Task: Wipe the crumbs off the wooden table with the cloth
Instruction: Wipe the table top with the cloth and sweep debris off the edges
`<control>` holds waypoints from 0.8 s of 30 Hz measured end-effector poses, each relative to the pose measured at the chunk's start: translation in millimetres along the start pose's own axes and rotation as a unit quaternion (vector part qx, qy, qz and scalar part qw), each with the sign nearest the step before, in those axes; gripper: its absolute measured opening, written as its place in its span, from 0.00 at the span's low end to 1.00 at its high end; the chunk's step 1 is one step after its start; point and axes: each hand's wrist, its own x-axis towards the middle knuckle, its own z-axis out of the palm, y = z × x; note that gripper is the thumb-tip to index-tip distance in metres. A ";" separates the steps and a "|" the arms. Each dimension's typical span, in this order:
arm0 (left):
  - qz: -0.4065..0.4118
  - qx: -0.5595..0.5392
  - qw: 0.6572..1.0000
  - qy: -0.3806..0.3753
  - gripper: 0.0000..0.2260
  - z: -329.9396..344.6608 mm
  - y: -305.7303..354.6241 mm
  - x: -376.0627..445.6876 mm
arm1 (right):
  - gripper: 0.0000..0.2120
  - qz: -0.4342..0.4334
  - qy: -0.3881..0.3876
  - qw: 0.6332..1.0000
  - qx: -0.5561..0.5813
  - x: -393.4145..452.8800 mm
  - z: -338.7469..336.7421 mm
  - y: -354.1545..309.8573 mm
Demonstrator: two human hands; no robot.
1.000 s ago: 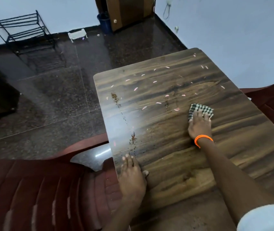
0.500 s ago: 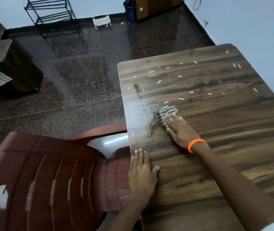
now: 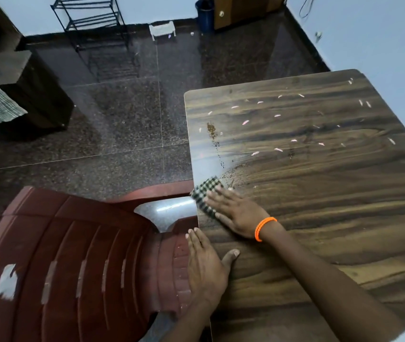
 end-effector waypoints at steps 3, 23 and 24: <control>-0.001 -0.011 1.000 -0.003 0.55 -1.7 1.6 5.8 | 0.27 0.212 0.040 0.974 0.065 13.9 -14.9 20.8; 0.066 0.011 0.998 -0.007 0.44 -33.5 34.4 89.1 | 0.28 0.378 0.126 0.915 0.066 49.0 -22.6 54.8; 0.051 0.004 0.999 0.001 0.43 -30.8 36.0 84.4 | 0.29 0.330 0.114 0.935 0.056 51.2 -18.1 41.5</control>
